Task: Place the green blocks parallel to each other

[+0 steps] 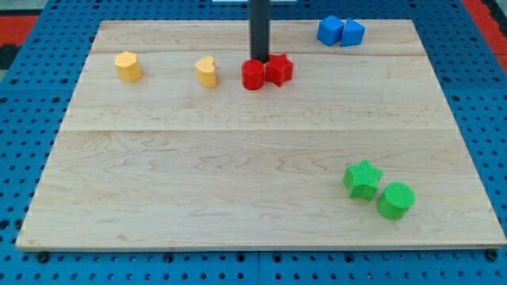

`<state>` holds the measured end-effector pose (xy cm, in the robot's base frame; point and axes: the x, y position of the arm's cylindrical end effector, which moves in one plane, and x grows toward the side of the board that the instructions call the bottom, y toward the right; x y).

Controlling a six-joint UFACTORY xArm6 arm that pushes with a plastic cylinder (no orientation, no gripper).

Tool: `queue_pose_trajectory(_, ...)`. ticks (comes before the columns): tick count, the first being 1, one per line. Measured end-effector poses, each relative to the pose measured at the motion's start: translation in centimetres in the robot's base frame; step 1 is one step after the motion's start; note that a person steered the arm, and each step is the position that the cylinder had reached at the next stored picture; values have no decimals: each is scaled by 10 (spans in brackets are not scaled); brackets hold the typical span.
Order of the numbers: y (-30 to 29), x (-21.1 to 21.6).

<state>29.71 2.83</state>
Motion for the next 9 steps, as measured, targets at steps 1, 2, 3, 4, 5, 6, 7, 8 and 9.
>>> queue_pose_trajectory(1,69,13)
queue_pose_trajectory(2,144,22)
queue_pose_trajectory(3,236,112)
queue_pose_trajectory(4,254,230)
queue_pose_trajectory(5,256,290)
queue_pose_trajectory(6,254,290)
queue_pose_trajectory(7,240,295)
queue_pose_trajectory(8,166,302)
queue_pose_trajectory(9,157,260)
